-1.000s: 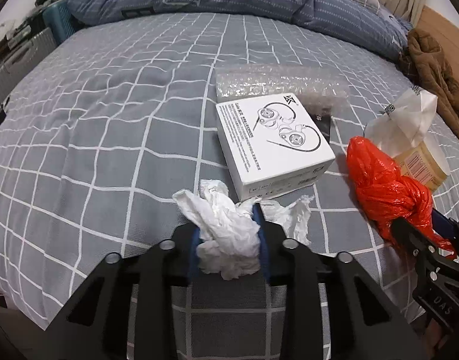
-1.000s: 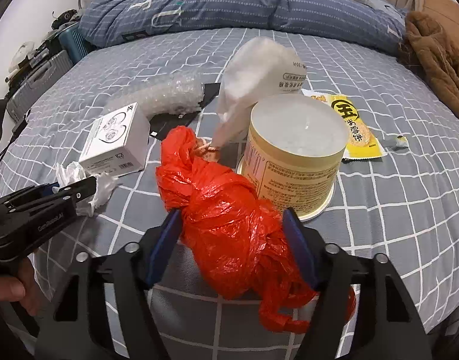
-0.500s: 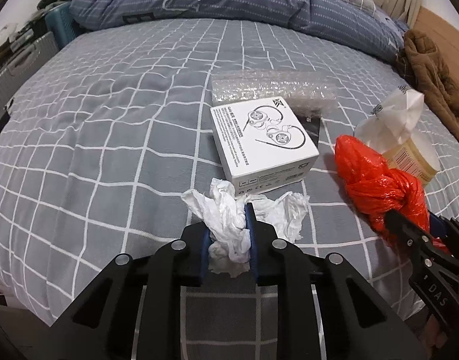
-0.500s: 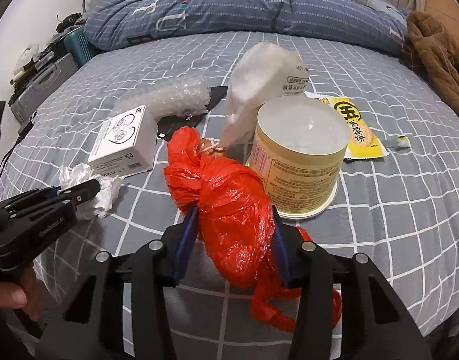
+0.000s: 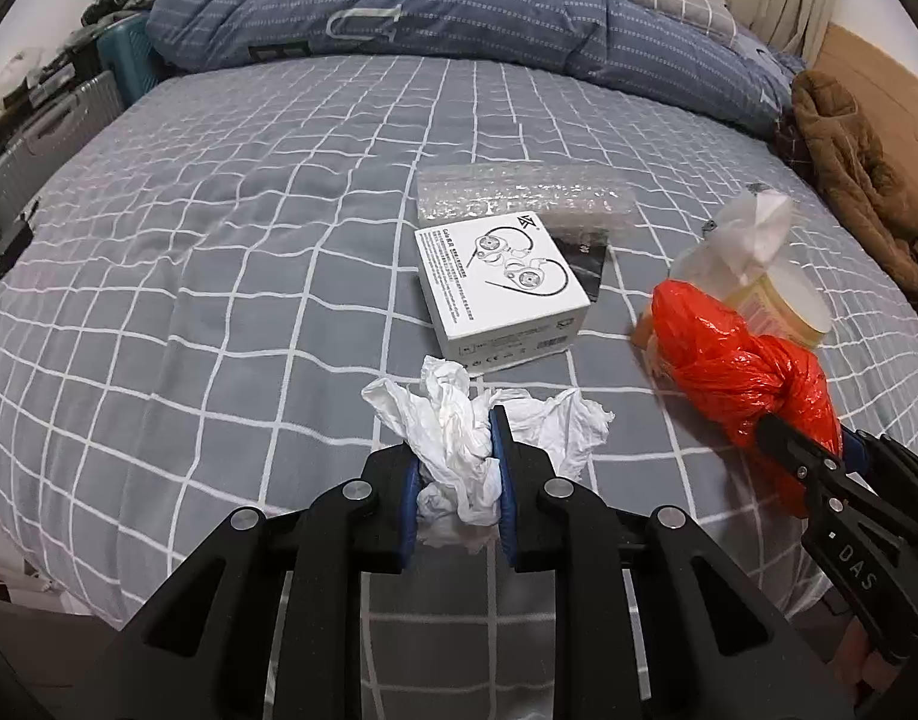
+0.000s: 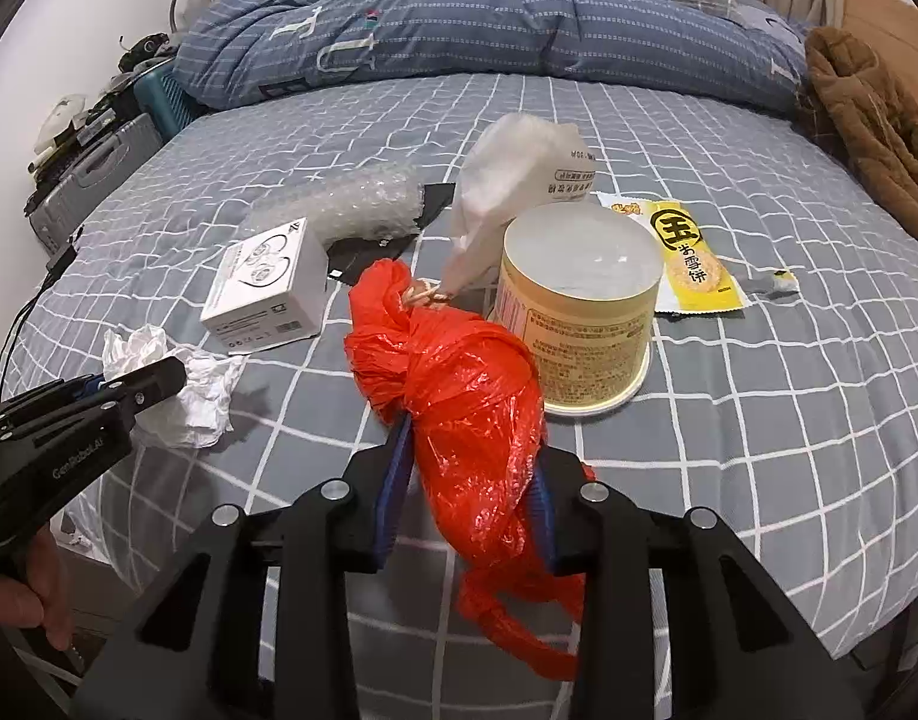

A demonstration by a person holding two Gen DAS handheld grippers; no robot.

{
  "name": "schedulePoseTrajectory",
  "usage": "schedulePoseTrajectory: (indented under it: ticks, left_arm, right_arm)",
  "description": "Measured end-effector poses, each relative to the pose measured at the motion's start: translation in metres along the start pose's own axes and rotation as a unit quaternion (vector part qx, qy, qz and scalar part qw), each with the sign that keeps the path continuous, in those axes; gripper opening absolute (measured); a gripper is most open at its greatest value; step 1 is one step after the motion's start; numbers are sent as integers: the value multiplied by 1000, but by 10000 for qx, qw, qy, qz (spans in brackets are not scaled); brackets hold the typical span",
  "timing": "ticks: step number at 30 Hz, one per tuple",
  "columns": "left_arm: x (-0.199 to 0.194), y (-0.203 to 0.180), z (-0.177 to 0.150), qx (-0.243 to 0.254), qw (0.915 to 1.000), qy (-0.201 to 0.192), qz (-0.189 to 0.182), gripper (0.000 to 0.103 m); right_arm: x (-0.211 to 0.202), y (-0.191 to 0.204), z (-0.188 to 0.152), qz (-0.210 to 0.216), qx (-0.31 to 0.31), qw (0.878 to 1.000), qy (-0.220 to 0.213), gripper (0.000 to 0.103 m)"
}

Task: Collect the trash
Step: 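Lift the tissue and red bag and carry both down over the trash bin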

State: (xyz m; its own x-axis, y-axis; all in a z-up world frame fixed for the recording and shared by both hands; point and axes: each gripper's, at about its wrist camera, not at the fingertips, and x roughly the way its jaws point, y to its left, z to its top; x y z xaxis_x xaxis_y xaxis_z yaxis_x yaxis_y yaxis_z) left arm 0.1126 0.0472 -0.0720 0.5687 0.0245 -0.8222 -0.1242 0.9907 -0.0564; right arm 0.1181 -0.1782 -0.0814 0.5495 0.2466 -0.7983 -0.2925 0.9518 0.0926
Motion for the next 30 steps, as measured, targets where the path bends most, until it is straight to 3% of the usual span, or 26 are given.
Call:
schedulePoseTrajectory:
  ticks: [30]
  left_arm:
    - [-75, -10, -33, 64, 9992, -365, -158, 20]
  right_arm:
    - [-77, 12, -25, -170, -148, 9994, -262, 32]
